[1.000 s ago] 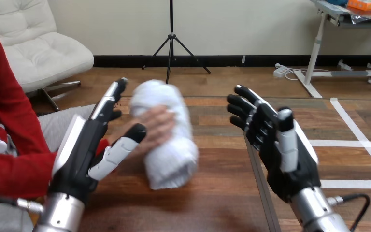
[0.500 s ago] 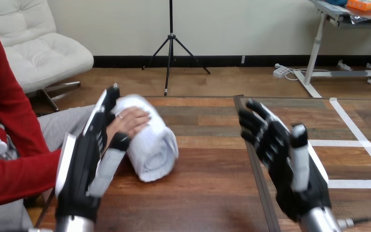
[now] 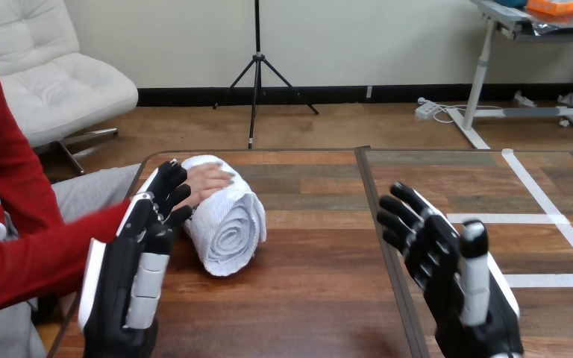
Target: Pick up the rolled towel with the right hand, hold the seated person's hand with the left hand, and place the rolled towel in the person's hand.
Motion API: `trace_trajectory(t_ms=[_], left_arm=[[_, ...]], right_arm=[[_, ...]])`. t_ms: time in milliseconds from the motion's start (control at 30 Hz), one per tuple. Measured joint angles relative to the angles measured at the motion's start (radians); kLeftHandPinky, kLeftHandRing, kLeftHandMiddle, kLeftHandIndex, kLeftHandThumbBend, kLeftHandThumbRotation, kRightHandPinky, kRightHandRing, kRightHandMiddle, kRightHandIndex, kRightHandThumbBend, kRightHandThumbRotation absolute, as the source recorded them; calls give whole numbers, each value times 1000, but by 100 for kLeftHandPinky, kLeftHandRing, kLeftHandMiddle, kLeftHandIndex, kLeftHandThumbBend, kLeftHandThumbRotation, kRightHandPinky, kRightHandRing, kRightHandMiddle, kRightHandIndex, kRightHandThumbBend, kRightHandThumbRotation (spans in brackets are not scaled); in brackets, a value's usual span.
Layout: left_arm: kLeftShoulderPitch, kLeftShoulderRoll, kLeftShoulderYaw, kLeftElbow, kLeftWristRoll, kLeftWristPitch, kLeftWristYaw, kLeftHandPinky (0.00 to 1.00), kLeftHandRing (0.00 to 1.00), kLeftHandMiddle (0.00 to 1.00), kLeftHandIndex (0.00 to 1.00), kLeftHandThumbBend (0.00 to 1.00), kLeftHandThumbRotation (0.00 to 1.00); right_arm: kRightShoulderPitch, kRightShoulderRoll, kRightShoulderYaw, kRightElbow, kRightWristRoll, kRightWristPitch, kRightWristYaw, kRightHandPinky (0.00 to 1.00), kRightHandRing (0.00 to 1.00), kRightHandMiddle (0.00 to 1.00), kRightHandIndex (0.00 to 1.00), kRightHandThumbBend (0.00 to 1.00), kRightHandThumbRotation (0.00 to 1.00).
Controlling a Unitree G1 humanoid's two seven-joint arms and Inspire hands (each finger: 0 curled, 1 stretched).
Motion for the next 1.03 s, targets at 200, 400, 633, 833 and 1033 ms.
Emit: trace_trajectory(t_ms=[200,400,633,833,1033], left_arm=[[36,16,-24,-34,-34,-1,-3,81,87,88,88,73,100],[99,32,-58,-90,-54,0,-8,81,87,87,87,72,100],[162,41,-91,-122,-55,3,-7,78,85,86,85,72,100],[191,47,-105,-132,-48,4,-7,77,84,85,84,72,100],[192,48,-110,-137,-41,5,-6,77,84,85,84,72,100]], right_arm=[[28,4,8,-12,0,-11,0,96,89,90,90,99,100],[48,2,22,-26,1,-12,2,95,89,90,91,96,100],[62,1,35,-33,1,-18,2,92,88,90,92,94,100],[67,1,49,-37,1,-18,2,91,88,89,91,94,100],[69,1,61,-37,1,-19,0,91,87,89,91,94,100]])
